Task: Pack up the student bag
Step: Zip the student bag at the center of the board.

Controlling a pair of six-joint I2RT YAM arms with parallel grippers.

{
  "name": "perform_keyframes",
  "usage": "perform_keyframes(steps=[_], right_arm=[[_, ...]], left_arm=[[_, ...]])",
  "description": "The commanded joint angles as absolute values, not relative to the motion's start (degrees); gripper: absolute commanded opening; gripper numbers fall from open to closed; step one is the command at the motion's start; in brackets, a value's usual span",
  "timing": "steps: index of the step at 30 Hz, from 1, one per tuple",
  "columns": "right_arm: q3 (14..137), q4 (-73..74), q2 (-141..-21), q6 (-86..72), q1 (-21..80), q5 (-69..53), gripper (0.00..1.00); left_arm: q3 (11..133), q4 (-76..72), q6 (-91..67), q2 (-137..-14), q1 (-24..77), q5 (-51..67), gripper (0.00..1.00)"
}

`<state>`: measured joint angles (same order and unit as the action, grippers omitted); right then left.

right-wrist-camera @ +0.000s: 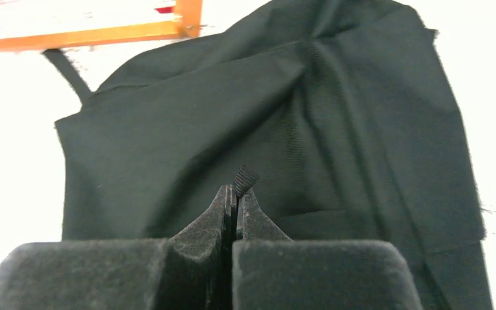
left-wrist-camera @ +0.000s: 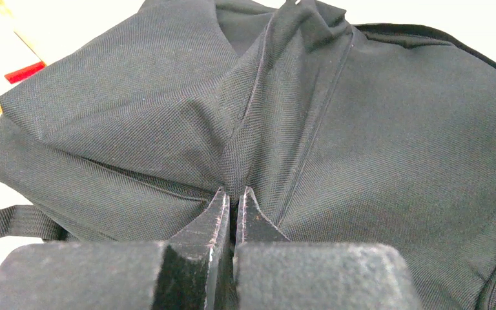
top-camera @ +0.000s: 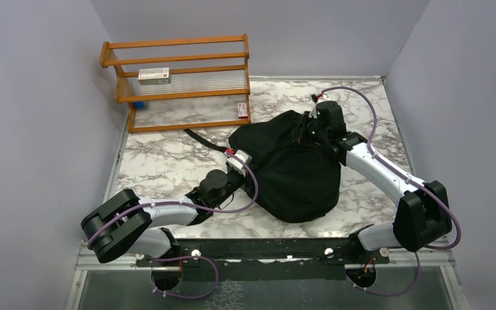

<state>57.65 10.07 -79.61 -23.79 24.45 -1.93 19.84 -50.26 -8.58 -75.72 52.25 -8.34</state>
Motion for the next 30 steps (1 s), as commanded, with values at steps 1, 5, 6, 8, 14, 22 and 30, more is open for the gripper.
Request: perform_keyframes(steps=[1,5,6,8,14,22,30], right_arm=[[58.6,6.4,-81.4,-20.4,20.7,8.1,0.01],[58.8,8.4,-83.2,-20.6,17.4,10.4,0.0],[58.9,8.9,-83.6,-20.6,16.6,10.9,0.0],[59.4,10.0,-84.8,-20.7,15.1,11.9,0.0],[61.5,13.0,-88.1,-19.7,11.6,15.5,0.0],[60.9,12.5,-89.3,-19.4,9.9,9.3,0.01],[62.7,11.1,-84.7,-19.4,9.9,1.2,0.22]], left_arm=[[17.5,-44.8,-9.4,-73.9,52.7,-6.8,0.0],[17.5,-44.2,-9.6,-73.5,52.6,-6.9,0.0],[17.5,-44.1,-9.6,-73.3,52.7,-6.8,0.0],[17.5,-43.6,-9.6,-72.9,52.6,-6.6,0.0],[17.6,-42.7,-9.5,-72.2,52.6,-6.6,0.0],[19.7,-40.8,-9.8,-71.4,52.5,-7.9,0.0],[31.4,-28.8,-10.3,-71.5,51.9,-8.9,0.75]])
